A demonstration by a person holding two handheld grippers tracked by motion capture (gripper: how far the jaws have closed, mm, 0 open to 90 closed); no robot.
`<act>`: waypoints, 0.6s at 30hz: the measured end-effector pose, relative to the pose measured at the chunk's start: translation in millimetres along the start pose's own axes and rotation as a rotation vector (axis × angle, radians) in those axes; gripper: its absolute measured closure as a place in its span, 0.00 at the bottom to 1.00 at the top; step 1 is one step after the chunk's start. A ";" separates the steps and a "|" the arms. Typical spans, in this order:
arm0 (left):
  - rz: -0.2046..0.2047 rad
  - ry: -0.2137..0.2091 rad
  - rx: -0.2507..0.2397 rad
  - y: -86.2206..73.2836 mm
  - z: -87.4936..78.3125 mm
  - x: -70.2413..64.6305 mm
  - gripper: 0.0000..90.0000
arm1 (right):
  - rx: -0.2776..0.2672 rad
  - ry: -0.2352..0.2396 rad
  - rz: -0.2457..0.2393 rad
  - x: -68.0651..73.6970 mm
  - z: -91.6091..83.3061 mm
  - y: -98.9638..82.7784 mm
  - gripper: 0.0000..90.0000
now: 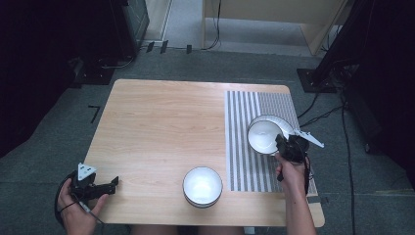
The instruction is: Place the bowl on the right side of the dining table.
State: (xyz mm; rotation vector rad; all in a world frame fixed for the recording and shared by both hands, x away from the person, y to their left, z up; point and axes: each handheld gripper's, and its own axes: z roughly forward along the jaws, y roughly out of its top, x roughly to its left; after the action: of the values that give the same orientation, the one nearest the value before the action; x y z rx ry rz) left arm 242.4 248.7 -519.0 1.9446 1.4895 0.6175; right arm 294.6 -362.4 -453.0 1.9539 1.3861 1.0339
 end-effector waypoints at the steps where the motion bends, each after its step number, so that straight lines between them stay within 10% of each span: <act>1: 0.000 0.000 0.000 0.0 0.0 0.0 0.00 | 0.001 -0.002 0.002 -1.0 1.1 0.0 0.93; 18: 0.000 0.000 0.000 0.0 0.0 0.0 0.00 | 0.011 -0.039 0.035 -10.4 16.7 5.8 0.93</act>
State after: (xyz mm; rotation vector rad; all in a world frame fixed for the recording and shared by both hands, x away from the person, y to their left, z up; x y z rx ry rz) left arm 242.4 248.7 -519.0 1.9443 1.4897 0.6175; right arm 309.5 -373.9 -460.9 2.0021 1.3443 1.0005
